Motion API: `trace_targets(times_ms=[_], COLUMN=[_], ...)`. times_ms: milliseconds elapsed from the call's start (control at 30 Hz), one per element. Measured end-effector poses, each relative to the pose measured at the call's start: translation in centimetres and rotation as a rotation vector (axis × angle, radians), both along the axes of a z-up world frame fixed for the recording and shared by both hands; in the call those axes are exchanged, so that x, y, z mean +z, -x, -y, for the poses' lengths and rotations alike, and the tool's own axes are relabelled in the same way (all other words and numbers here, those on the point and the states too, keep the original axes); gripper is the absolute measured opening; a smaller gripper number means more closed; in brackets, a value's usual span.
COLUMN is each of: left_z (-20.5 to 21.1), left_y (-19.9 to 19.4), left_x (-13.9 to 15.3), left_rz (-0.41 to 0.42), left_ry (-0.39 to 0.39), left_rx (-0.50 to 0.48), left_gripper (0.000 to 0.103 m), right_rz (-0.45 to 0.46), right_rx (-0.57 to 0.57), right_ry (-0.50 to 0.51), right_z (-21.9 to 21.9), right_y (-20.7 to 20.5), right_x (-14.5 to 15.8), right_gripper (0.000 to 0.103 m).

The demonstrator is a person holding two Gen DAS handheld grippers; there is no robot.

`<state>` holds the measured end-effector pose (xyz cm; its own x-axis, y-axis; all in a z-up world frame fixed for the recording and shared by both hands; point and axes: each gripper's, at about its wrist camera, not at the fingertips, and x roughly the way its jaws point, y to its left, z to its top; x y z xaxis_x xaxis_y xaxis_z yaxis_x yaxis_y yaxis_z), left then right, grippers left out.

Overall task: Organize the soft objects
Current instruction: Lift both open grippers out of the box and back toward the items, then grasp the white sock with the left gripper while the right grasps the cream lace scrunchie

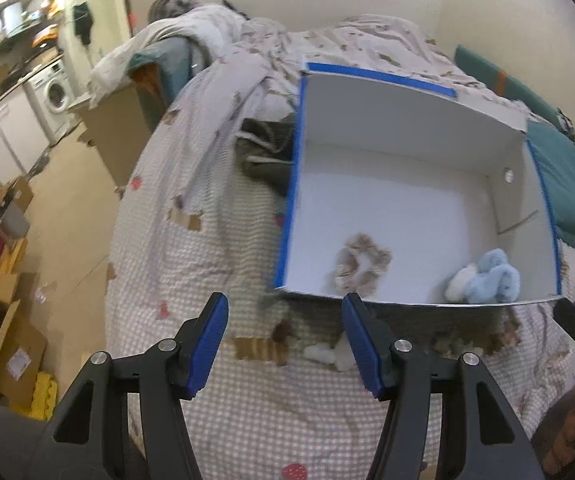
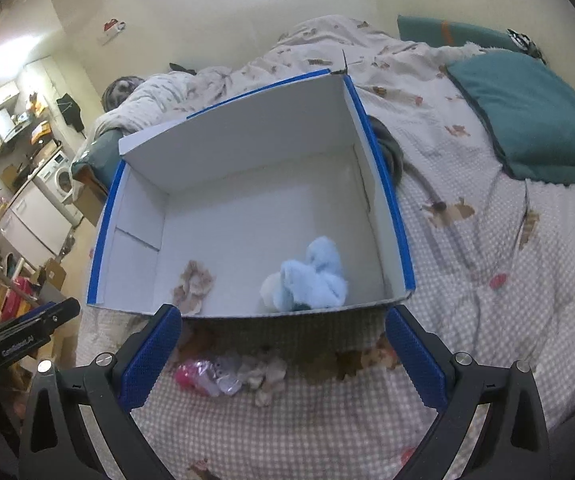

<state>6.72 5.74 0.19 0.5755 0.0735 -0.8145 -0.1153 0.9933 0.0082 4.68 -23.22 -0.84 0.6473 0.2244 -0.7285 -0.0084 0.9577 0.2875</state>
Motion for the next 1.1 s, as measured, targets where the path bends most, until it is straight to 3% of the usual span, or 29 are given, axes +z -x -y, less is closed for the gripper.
trace_targets(times_ms=[400,600,767,933,1100], left_z=[-0.1,-0.5,-0.8,-1.4,-1.2], left_y=[0.6,0.2,-0.4,-0.9,-1.5], left_x=[-1.7,-3.3,-4.4,-5.2,-6.0], left_rz=[-0.055,-0.114,-0.172,-0.210,-0.246], left_ry=[-0.048,0.006,-0.021,-0.005,0.023], left_rx=[0.004,0.003,0.034,0.062,0.062], left_gripper=[0.056,0.056,0.056,0.056,0.056], right_rz=[-0.078,-0.141,-0.201,-0.266,-0.315], right_rx=[0.041,0.042,0.009,-0.041,-0.012], right_ry=[0.022,0.020,-0.034,-0.088,-0.169], right_z=[-1.4,-1.2,0.0,1.3,1.4], right_y=[-0.2,-0.6,-1.1,-1.9,-2.8], right_x=[-1.8,-3.1,-4.1,-5.5,-6.7], right_gripper=[0.103,0.103,0.103,0.103,0.102])
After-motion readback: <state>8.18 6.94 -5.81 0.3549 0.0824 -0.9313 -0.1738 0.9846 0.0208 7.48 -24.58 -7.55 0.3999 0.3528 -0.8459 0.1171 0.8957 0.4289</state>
